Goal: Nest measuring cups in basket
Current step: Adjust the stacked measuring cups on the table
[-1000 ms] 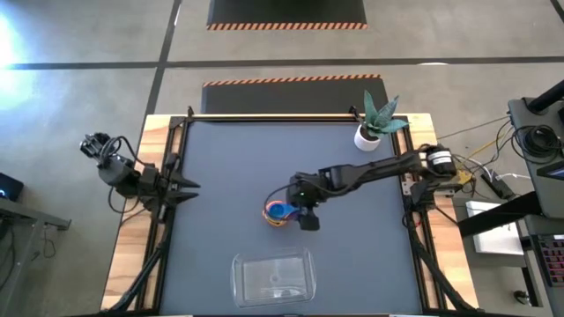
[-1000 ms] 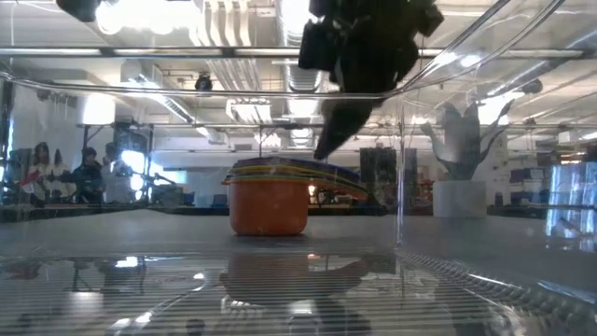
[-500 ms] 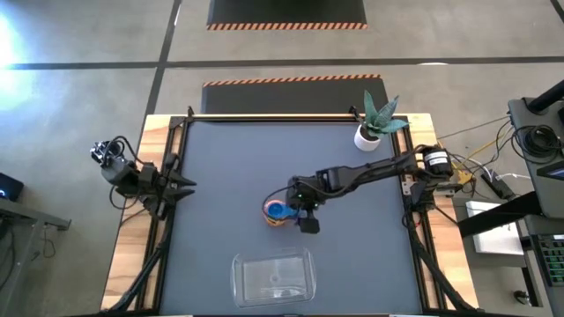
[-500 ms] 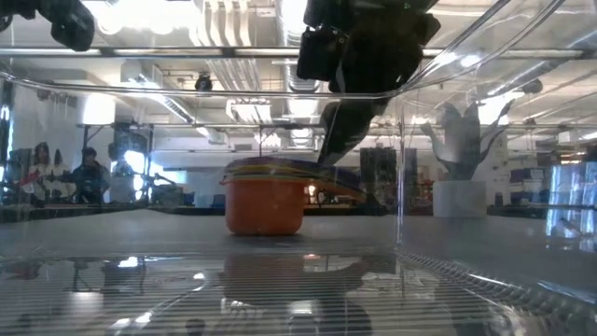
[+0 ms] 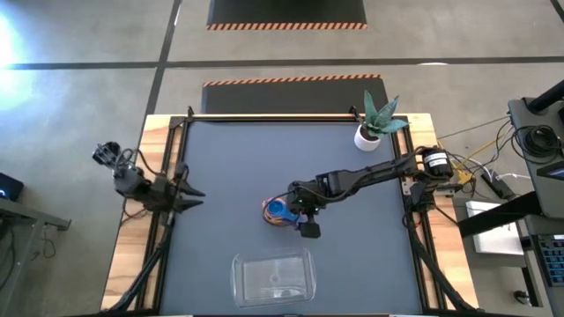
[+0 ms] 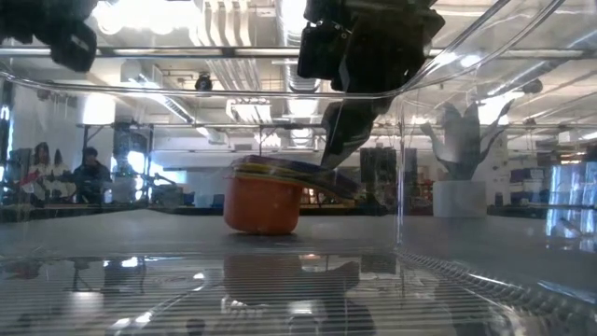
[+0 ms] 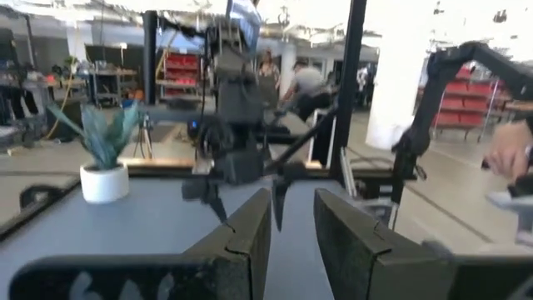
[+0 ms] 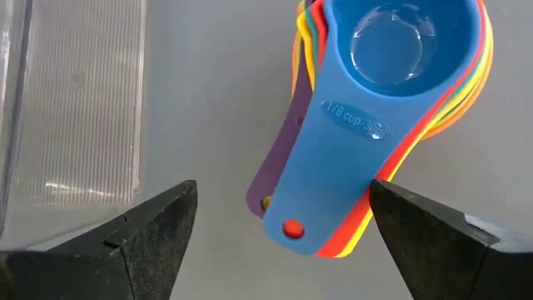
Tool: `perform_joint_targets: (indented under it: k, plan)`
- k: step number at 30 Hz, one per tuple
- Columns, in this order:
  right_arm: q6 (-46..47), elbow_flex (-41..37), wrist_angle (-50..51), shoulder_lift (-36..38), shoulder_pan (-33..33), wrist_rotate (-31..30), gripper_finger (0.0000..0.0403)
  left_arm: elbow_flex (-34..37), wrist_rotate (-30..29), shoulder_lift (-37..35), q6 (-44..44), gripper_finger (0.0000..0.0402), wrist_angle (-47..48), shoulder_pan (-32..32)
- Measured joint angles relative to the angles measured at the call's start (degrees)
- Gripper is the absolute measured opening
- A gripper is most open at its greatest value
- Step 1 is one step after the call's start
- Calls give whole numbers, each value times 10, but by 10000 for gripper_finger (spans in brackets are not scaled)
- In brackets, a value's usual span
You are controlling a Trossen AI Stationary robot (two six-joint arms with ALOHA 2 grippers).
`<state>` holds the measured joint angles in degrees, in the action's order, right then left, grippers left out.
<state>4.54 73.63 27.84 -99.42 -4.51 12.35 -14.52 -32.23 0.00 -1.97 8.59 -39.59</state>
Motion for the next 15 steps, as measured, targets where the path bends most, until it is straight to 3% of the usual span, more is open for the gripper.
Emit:
perform_joint_targets:
  k: [8,15]
  plan:
    - [-5,2,2,0,0,-4,345,42,-1,16,-82,77,-30,0]
    - [-26,29,7,0,2,-19,345,42,-48,103,-133,77,-31,0]
